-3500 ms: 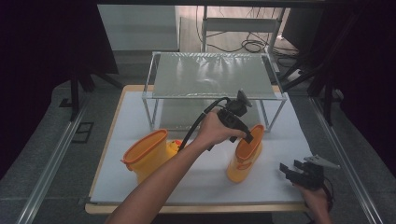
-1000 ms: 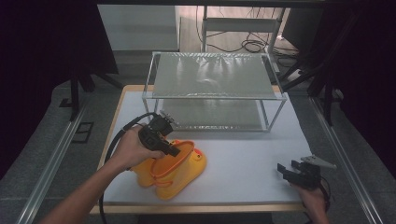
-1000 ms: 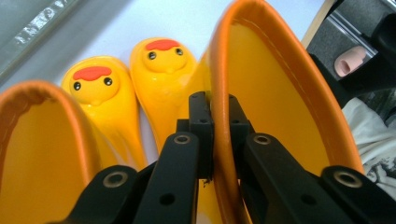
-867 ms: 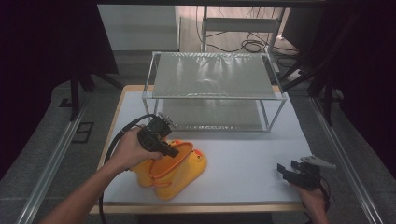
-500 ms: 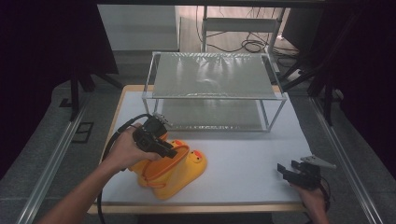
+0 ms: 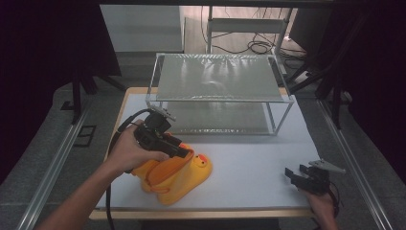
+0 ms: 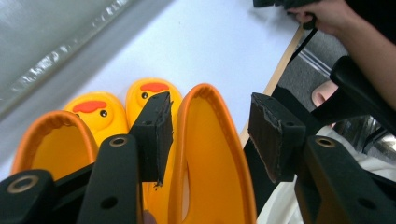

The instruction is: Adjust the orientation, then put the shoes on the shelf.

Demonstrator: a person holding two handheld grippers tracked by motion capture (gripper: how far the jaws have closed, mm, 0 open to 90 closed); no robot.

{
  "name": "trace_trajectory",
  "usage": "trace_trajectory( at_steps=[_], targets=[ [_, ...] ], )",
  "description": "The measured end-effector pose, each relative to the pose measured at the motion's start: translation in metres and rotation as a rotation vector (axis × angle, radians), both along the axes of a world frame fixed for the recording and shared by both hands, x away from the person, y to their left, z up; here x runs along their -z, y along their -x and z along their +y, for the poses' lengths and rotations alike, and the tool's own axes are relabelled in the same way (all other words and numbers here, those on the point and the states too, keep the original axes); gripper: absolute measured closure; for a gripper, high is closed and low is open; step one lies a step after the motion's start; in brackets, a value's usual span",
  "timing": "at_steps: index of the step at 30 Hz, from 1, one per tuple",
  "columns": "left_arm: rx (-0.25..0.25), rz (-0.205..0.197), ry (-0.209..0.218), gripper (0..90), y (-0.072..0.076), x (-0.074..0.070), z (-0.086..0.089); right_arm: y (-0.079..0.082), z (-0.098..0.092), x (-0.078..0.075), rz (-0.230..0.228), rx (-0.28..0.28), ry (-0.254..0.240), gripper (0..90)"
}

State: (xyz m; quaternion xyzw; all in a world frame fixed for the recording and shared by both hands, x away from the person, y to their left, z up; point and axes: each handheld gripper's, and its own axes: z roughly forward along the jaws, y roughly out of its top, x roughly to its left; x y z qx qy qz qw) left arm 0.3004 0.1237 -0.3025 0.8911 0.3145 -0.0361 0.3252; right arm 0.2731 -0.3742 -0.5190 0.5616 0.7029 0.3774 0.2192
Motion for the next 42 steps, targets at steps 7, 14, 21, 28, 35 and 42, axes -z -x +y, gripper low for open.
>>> trace_trajectory(
  at_steps=[7, 14, 21, 28, 35, 42],
  targets=[
    [-0.043, 0.012, -0.01, 49.2, 0.0, -0.005, 0.016, 0.0, 0.001, 0.001, 0.0, 0.001, -0.005, 31.9],
    [-0.066, 0.035, -0.016, 46.1, 0.001, -0.003, 0.027, 0.0, 0.0, -0.001, -0.004, 0.002, -0.003, 31.9],
    [-0.076, 0.049, -0.036, 42.5, -0.001, -0.001, 0.035, 0.0, 0.0, 0.001, 0.002, 0.002, 0.0, 31.9],
    [-0.089, 0.068, -0.045, 39.9, -0.003, 0.005, 0.041, 0.001, -0.001, 0.0, -0.002, 0.004, 0.001, 31.9],
    [-0.084, 0.093, -0.097, 37.4, -0.004, 0.015, 0.041, 0.002, -0.001, -0.001, -0.009, 0.015, -0.005, 32.0],
    [-0.089, 0.112, -0.141, 36.8, -0.007, 0.034, 0.032, 0.001, 0.001, -0.001, -0.008, 0.01, -0.004, 32.0]
  ],
)
